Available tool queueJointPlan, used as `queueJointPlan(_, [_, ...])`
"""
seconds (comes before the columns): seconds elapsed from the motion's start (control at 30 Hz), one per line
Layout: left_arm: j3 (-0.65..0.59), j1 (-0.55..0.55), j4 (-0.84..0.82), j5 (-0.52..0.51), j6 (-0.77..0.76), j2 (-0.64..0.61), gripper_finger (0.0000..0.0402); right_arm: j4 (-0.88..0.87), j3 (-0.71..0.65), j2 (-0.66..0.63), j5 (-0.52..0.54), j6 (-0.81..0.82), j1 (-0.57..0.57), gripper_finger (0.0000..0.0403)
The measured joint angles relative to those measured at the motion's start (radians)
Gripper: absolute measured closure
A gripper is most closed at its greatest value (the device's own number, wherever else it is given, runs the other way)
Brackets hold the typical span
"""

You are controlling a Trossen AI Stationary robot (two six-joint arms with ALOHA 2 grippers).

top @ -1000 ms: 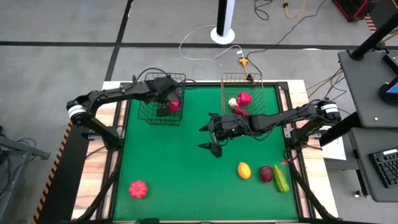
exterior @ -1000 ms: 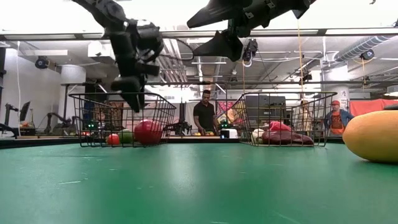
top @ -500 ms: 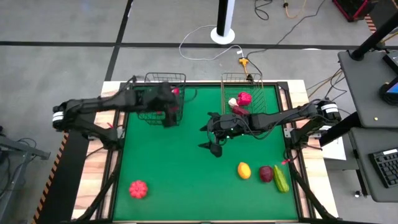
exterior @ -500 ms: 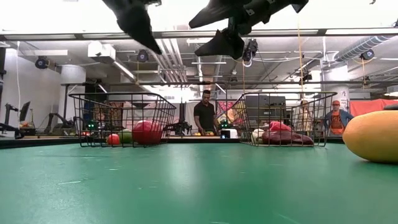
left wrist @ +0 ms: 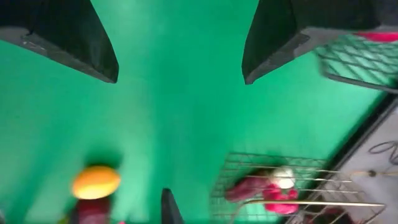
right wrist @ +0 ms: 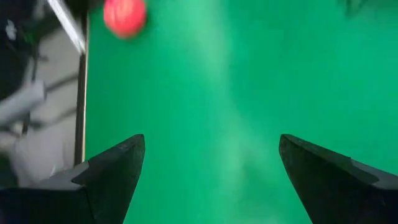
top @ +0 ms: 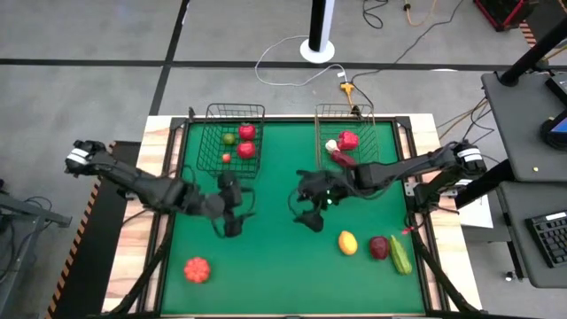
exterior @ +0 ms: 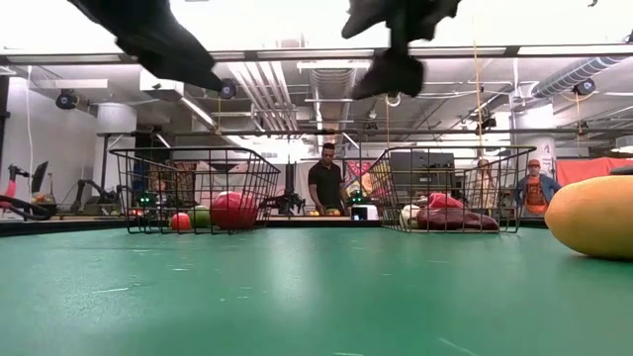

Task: Sort produce into baskets
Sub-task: Put the lemon into the black wire basket

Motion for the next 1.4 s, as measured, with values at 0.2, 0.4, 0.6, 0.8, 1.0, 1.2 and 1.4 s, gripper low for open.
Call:
queueJointPlan(0.2, [-0.031, -0.129, 0.014, -0.109, -0.097, 0.002, 0.008, -0.367, 0.088, 0.0, 0.037, 0.188, 0.083, 0.0039])
queueJointPlan(0.4, [-0.051, -0.13, 0.022, -0.111, -0.113, 0.001, 0.008, -0.729, 0.167, 0.0, 0.077, 0.446, 0.165, 0.0039])
queueJointPlan(0.6, [-0.033, -0.134, 0.119, -0.099, 0.001, 0.0, 0.008, -0.879, 0.172, 0.0, 0.072, 0.658, 0.254, 0.0039])
queueJointPlan(0.8, [-0.012, -0.134, 0.141, -0.085, 0.108, -0.001, 0.008, -0.846, 0.103, 0.0, 0.077, 0.828, 0.342, 0.0039])
queueJointPlan(1.0, [-0.015, -0.134, 0.142, -0.125, 0.12, -0.001, 0.0083, -0.732, 0.034, 0.053, 0.077, 0.875, 0.371, 0.0039])
queueJointPlan(1.2, [-0.015, -0.133, 0.144, -0.137, 0.134, 0.0, 0.0093, -0.711, 0.03, 0.153, 0.077, 0.827, 0.367, 0.0039])
queueJointPlan(1.4, [-0.016, -0.127, 0.15, -0.143, 0.142, 0.0, 0.0101, -0.675, 0.031, 0.232, 0.072, 0.809, 0.367, 0.0039])
